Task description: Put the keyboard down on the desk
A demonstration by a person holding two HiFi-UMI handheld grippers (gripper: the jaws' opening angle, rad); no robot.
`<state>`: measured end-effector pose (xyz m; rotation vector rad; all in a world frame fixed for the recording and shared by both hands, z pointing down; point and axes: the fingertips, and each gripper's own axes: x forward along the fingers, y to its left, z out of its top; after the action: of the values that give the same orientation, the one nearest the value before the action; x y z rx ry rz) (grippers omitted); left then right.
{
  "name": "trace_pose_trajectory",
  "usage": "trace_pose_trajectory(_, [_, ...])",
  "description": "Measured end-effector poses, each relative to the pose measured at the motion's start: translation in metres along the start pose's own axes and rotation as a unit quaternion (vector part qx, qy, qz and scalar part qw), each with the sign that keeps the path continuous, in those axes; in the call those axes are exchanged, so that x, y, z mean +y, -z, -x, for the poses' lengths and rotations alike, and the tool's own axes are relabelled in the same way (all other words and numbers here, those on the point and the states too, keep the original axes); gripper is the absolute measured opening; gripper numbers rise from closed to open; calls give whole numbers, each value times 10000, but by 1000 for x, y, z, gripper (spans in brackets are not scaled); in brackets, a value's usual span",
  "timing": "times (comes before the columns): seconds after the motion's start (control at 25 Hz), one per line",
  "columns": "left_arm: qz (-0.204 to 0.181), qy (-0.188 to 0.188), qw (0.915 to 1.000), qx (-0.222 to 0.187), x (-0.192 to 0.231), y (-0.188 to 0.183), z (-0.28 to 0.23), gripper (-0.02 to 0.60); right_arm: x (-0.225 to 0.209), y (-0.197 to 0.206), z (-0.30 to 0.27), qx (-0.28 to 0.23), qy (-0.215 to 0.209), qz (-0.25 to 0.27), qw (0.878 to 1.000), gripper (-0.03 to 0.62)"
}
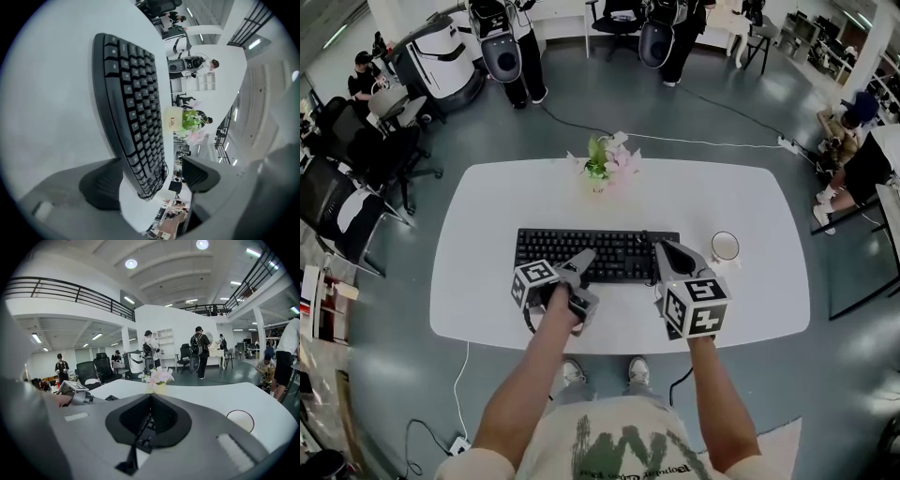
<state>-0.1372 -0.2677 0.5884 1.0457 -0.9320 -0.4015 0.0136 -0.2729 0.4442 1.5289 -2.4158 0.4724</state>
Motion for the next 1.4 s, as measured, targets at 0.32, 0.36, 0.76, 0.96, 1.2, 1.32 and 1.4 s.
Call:
trace_pose_trajectory(0.32, [-1275,238,9910,-333,-44,-29,22,383,-7,-14,2,-94,23,91,9999,-2])
trace_pose_trajectory(0.36, [-1492,264,9877,-382,-51,-34,25,368,-8,-17,3,-123,25,108,9999,-2])
trace_pose_trajectory(0.76, [-4720,6,8759,-999,-140,-61,64,168,-13,-49,5,-406,22,221,9989,-2])
trace_pose_trajectory(0.96, [-5876,91,8024,-1042,-174,-53,76,119,-6,-63,5,-519,-14,330,9981,-2])
trace_pose_trajectory(1.2, [-6547,123,7396,-1560,-198,-60,104,49,1,-78,8,-715,-36,572,9958,-2])
trace_pose_trajectory(1.32, [-6770,164,7177,-1621,-203,-59,111,35,3,-80,10,-751,-83,666,9949,-3])
trace_pose_trajectory(1.4, [-6871,156,7072,-1660,-203,-58,113,15,3,-80,10,-734,-90,707,9948,-3])
